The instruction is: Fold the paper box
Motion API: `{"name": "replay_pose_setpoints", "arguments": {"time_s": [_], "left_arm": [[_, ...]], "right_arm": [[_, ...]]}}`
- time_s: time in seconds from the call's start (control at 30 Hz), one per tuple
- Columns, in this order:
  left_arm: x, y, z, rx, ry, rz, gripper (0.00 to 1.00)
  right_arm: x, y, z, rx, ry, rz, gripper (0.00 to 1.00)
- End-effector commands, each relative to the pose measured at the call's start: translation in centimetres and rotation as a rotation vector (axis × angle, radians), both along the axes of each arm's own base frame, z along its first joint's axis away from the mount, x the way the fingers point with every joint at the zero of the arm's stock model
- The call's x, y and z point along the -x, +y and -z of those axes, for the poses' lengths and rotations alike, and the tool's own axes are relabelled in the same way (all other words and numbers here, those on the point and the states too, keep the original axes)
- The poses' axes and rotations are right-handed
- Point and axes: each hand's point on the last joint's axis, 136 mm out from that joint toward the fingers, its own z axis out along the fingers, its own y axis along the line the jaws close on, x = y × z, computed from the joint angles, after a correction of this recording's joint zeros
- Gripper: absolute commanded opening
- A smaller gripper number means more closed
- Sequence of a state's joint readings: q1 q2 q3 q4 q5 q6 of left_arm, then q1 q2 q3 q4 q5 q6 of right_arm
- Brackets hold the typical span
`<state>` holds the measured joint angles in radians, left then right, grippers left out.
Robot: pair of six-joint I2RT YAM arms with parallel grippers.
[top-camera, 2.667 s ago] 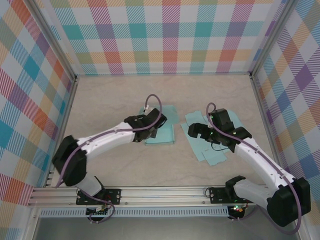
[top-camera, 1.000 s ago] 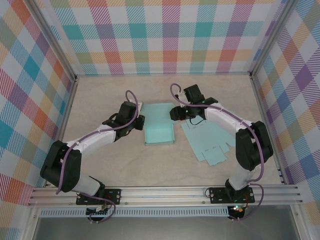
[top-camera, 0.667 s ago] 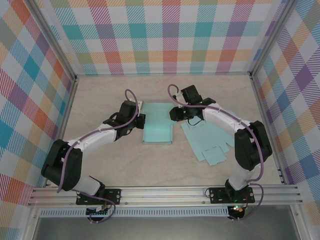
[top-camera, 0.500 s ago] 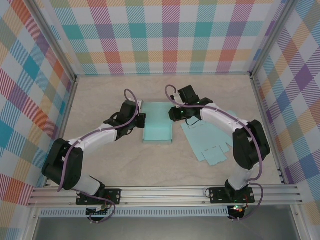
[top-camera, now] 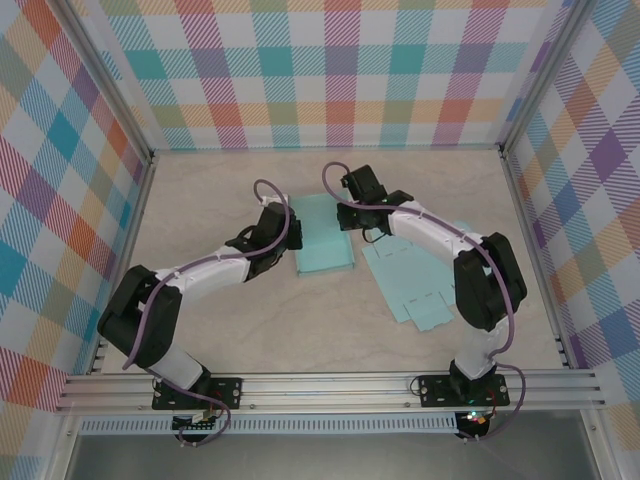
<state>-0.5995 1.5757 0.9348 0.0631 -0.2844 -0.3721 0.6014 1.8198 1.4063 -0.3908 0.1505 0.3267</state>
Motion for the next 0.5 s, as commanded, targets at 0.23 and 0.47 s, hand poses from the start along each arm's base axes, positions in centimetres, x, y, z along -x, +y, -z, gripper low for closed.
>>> {"name": "replay_pose_setpoints", "arguments": {"time_s": [0.23, 0.47], "left_arm": [[-3.6, -2.5, -2.6, 0.15, -0.11, -0.112, 0.0], [-3.0, -2.8, -0.6, 0.163, -0.088, -0.154, 0.0]], "right_arm": [[-2.2, 3.0, -1.2, -0.086, -0.112, 0.029, 0.15], [-1.4, 3.2, 0.0, -0.087, -0.117, 0.024, 0.14]]}}
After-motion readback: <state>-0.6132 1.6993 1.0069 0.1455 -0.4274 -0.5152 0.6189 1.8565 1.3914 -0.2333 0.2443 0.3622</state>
